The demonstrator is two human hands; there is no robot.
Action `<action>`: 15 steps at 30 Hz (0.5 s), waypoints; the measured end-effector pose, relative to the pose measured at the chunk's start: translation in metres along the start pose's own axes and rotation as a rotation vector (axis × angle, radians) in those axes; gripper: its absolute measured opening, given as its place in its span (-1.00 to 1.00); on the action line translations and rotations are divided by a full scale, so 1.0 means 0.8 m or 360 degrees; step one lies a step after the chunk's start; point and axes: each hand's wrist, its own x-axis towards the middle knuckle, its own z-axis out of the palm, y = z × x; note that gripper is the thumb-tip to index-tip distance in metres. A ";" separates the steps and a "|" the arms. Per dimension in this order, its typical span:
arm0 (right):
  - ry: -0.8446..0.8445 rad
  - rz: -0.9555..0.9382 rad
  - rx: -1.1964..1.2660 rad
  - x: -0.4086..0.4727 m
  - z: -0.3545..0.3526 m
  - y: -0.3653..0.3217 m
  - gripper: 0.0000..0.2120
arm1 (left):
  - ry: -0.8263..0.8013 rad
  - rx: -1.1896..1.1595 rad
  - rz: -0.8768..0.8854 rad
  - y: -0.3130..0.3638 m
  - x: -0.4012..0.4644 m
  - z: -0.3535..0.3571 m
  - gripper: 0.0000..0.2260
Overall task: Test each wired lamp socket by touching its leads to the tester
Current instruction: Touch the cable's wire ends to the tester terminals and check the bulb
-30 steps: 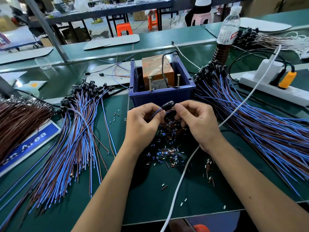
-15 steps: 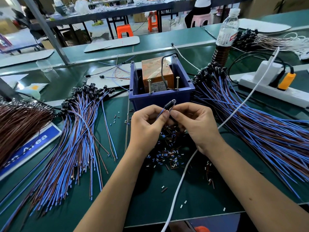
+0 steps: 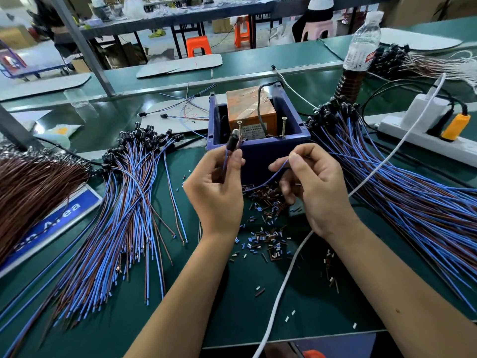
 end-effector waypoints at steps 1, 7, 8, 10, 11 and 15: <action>0.0044 -0.0065 -0.0065 0.000 0.000 0.001 -0.91 | 0.0054 -0.0007 -0.0016 0.000 0.001 0.000 -0.93; 0.0554 -0.0648 -0.0696 0.012 0.005 0.001 -0.94 | 0.0110 -0.0096 -0.0149 -0.005 0.008 0.001 -0.91; 0.0616 -0.0713 -0.0747 0.017 0.007 0.000 -0.94 | 0.0106 -0.0120 -0.0153 -0.006 0.009 0.002 -0.90; 0.0670 -0.0783 -0.0831 0.024 0.012 0.001 -0.92 | 0.0105 -0.0123 -0.0152 -0.007 0.011 0.003 -0.89; 0.0678 -0.0801 -0.0870 0.026 0.012 0.001 -0.92 | 0.0102 -0.0105 -0.0147 -0.007 0.012 0.005 -0.89; 0.0682 -0.0857 -0.0973 0.028 0.013 0.003 -0.88 | 0.0089 -0.0073 -0.0129 -0.007 0.011 0.007 -0.92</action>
